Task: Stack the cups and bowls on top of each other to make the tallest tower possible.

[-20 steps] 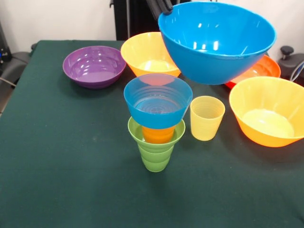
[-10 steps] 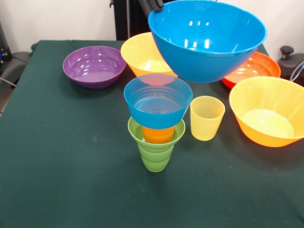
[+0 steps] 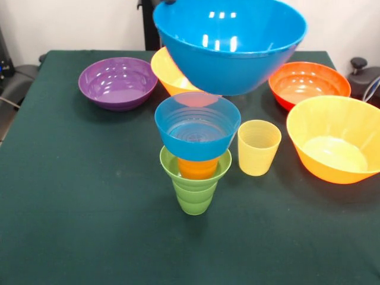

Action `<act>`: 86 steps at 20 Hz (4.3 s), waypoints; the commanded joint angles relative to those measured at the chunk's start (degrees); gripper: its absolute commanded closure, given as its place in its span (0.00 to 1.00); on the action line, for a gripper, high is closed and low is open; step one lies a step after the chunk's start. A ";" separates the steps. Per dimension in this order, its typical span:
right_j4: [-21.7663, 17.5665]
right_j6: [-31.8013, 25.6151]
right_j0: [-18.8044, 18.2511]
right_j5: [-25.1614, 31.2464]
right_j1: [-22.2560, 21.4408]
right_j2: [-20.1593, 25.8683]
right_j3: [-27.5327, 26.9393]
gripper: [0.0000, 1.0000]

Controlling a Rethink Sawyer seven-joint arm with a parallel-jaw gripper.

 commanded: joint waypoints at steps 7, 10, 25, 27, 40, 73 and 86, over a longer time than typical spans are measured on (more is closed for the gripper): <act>-5.00 3.49 -2.11 1.52 3.38 2.27 3.83 1.00; -6.16 2.48 -2.26 1.58 5.04 1.30 3.04 1.00; -10.72 2.54 -3.32 0.79 7.85 -0.12 2.76 1.00; -11.19 2.49 -3.67 0.84 8.21 -0.06 2.78 1.00; -13.53 2.45 -5.47 1.14 9.14 -0.30 3.00 1.00; -17.05 2.11 -4.89 -0.09 11.97 -1.93 0.30 1.00; -18.24 2.08 -4.26 0.16 12.83 -2.60 -1.57 1.00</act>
